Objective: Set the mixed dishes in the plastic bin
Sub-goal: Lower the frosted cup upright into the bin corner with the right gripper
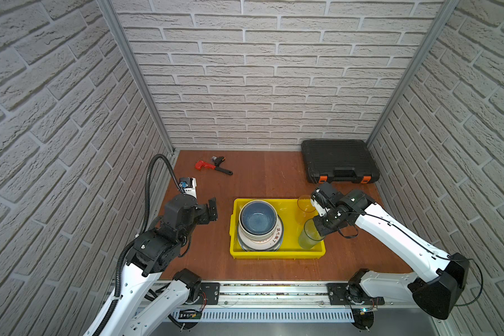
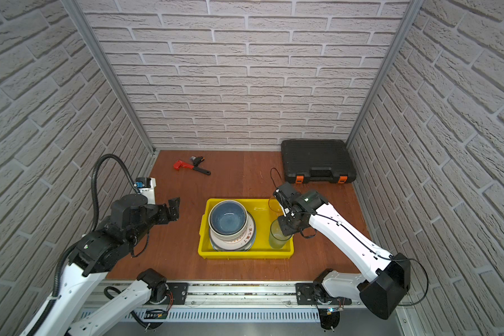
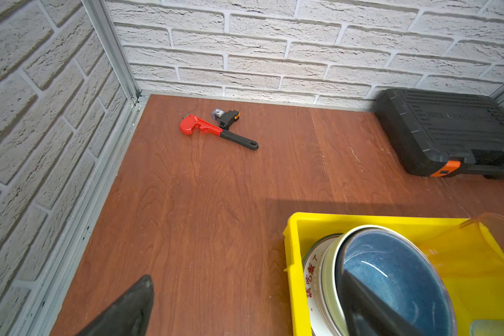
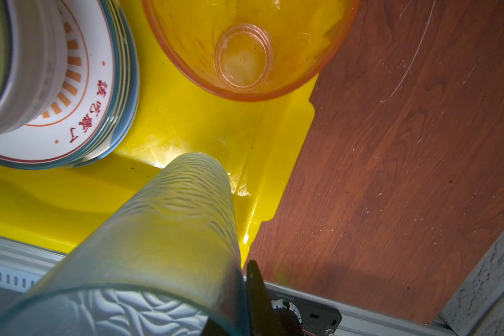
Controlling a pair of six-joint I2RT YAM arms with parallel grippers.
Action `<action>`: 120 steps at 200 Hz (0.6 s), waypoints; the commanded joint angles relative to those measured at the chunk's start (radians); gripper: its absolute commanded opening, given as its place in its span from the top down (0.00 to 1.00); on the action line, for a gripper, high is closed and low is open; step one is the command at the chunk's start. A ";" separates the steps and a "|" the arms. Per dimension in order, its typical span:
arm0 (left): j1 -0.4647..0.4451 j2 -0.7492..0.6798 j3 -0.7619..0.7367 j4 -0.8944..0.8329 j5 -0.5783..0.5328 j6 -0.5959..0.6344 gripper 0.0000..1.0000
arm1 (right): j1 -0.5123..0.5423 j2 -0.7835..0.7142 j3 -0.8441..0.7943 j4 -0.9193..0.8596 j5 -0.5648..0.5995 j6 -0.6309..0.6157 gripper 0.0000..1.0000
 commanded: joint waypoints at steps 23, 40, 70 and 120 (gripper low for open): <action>0.031 -0.004 0.016 -0.013 -0.047 0.032 0.02 | -0.002 -0.056 -0.047 0.035 0.027 0.083 0.94; 0.041 -0.006 0.019 -0.021 -0.047 0.031 0.02 | -0.002 -0.065 -0.060 0.042 0.030 0.085 0.94; 0.048 -0.012 0.016 -0.028 -0.046 0.027 0.02 | -0.002 -0.064 -0.076 0.052 0.034 0.088 0.94; 0.056 -0.034 0.012 -0.039 -0.052 0.024 0.02 | -0.002 -0.050 -0.094 0.059 0.013 0.076 0.94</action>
